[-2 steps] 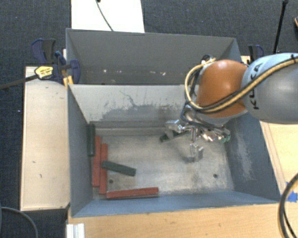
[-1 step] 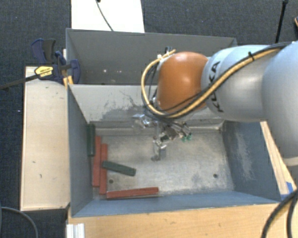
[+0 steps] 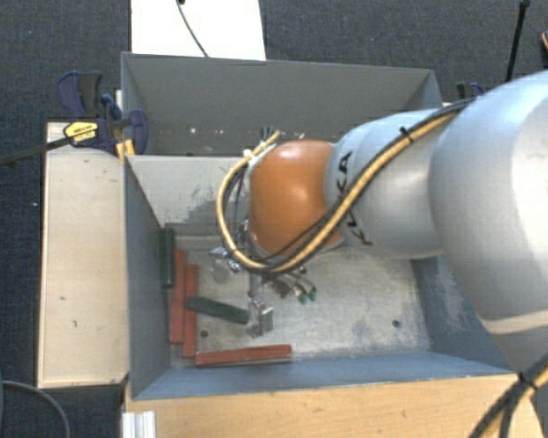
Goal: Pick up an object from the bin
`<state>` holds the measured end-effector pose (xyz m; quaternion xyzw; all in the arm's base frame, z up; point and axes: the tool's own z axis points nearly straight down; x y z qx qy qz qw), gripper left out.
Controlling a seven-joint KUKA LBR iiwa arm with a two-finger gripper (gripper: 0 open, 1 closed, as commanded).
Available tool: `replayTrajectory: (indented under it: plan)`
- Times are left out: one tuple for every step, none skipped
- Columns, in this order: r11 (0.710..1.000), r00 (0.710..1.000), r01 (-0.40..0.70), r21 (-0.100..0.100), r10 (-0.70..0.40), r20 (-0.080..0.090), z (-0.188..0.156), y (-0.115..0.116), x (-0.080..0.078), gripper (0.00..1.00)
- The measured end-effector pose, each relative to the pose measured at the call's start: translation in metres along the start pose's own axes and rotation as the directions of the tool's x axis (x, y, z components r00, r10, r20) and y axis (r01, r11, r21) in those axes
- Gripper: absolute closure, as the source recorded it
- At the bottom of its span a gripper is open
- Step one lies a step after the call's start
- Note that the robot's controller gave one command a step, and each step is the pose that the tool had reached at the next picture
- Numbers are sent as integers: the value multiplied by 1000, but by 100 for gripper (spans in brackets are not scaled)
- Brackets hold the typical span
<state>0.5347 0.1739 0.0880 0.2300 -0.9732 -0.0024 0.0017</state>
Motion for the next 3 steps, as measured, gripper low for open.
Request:
replayTrajectory:
  plan:
    - [1000,1000,-10,4,10,1,19,2,15,0]
    - [1000,1000,-11,4,11,4,18,2,14,100]
    - [926,926,377,10,-377,9,-118,17,-25,100]
